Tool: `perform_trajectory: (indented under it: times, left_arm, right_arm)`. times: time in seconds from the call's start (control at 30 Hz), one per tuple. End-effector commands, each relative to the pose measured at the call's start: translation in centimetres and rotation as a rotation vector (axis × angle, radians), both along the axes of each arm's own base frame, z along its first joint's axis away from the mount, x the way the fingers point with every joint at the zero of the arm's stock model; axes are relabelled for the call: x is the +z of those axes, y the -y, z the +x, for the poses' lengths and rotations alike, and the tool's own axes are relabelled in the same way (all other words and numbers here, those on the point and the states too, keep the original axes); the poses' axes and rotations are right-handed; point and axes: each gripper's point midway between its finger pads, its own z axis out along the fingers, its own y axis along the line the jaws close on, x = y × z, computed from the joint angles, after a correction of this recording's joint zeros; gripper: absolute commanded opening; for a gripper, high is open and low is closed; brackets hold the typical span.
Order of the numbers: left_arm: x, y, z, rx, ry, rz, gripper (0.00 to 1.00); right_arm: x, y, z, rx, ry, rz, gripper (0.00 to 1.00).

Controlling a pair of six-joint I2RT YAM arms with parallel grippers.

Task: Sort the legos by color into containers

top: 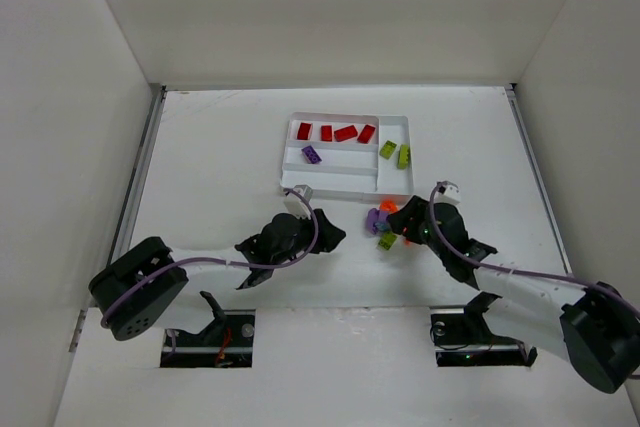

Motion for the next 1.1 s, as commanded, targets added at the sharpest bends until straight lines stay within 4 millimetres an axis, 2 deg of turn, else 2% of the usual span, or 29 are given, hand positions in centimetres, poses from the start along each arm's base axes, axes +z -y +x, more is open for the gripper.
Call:
perform_trajectory:
  times: [0.0, 0.17, 0.3, 0.5, 0.63, 0.77, 0.83, 0.97, 1.07]
  left_arm:
    - [2.6, 1.1, 0.7, -0.005, 0.059, -0.069, 0.46]
    - [2.8, 1.0, 0.7, -0.004, 0.056, -0.079, 0.46]
    - [2.6, 1.2, 0.8, -0.006, 0.048, -0.076, 0.46]
    - [2.8, 1.1, 0.8, -0.003, 0.049, -0.090, 0.46]
    - [2.9, 0.8, 0.8, 0.009, 0.047, -0.102, 0.47]
    - [2.7, 0.9, 1.0, 0.013, 0.032, -0.109, 0.47]
    - [2.7, 1.0, 1.0, 0.016, 0.031, -0.114, 0.49]
    - [2.7, 1.3, 1.0, 0.016, 0.011, -0.143, 0.55]
    - [2.8, 1.6, 0.9, 0.010, 0.007, -0.158, 0.58]
  right_arm:
    - [2.5, -0.8, 1.6, -0.013, 0.079, 0.072, 0.61]
    - [1.4, 0.3, 1.6, -0.076, 0.051, 0.101, 0.62]
    - [1.7, -0.7, 1.7, -0.053, 0.053, 0.160, 0.59]
    - [0.3, -1.2, 1.8, -0.072, 0.007, 0.184, 0.58]
    - [0.2, -1.4, 1.8, -0.086, 0.004, 0.236, 0.52]
    - [0.9, -1.8, 1.9, -0.095, 0.019, 0.294, 0.48]
    - [1.3, -2.1, 2.1, -0.090, 0.021, 0.305, 0.46]
    - [1.6, -2.8, 2.2, -0.078, 0.020, 0.316, 0.33]
    - [2.4, -3.3, 2.5, -0.064, 0.040, 0.339, 0.31]
